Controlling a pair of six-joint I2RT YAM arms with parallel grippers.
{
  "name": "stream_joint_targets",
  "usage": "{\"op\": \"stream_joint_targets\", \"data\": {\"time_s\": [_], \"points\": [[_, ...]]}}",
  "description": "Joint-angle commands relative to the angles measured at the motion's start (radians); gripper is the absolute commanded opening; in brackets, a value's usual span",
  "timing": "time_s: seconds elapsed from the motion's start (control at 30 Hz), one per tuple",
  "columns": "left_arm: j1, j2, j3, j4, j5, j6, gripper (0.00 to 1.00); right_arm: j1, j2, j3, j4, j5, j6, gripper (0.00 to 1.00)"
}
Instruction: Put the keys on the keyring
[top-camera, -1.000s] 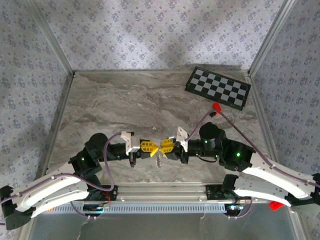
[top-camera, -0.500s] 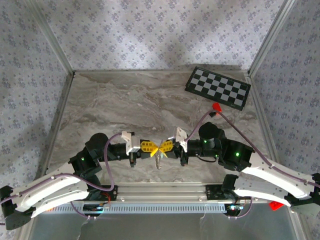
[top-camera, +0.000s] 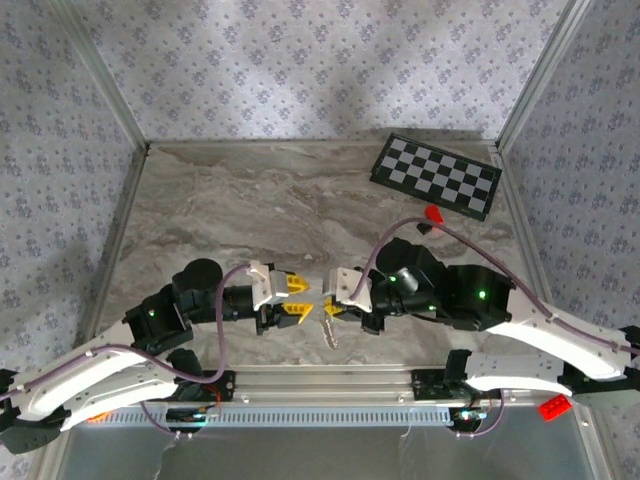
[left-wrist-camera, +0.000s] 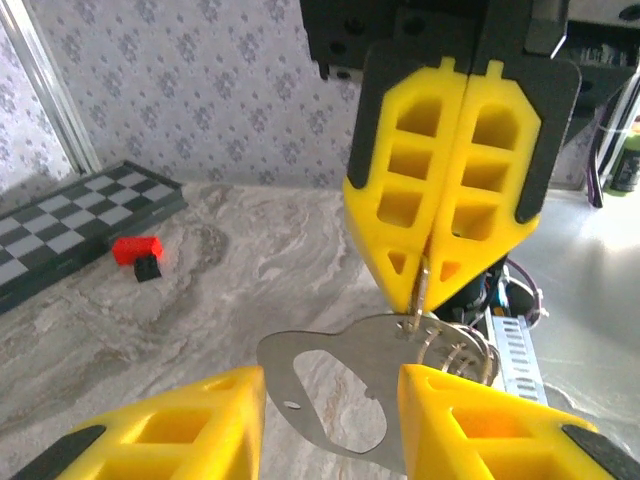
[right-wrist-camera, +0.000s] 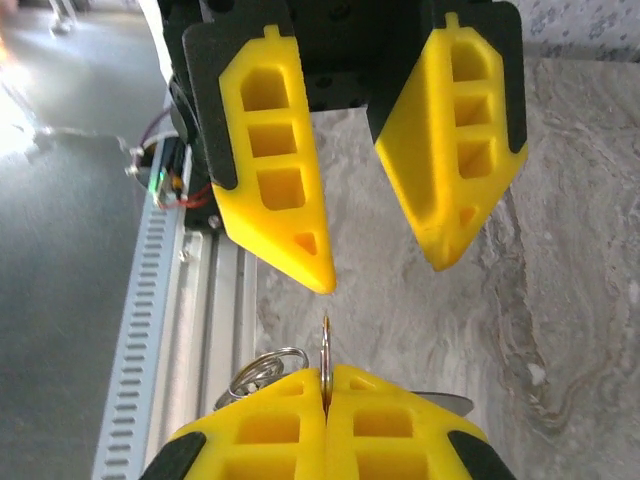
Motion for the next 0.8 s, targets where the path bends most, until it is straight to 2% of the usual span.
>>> {"op": "stream_joint_targets", "data": {"time_s": [0.0,0.2,0.57,0.77], "points": [[-0.015,0.014,0.037,-0.022,0.031,0.018,0.39,0.007,0.034,0.070,-0.139,0.094,-0.078,0.00],[-0.025,0.052,0.021,0.050,0.038,0.016,0.38,0.010,0.079,0.119,-0.159,0.084,-0.101,0.00],[-0.025,0.117,0.039,0.113,0.033,0.057,0.26,0.016,0.075,0.103,-0.106,0.027,-0.108,0.00],[-0.026,0.109,0.026,0.135,0.032,0.050,0.12,0.016,0.065,0.075,-0.074,0.010,-0.094,0.00]]}}
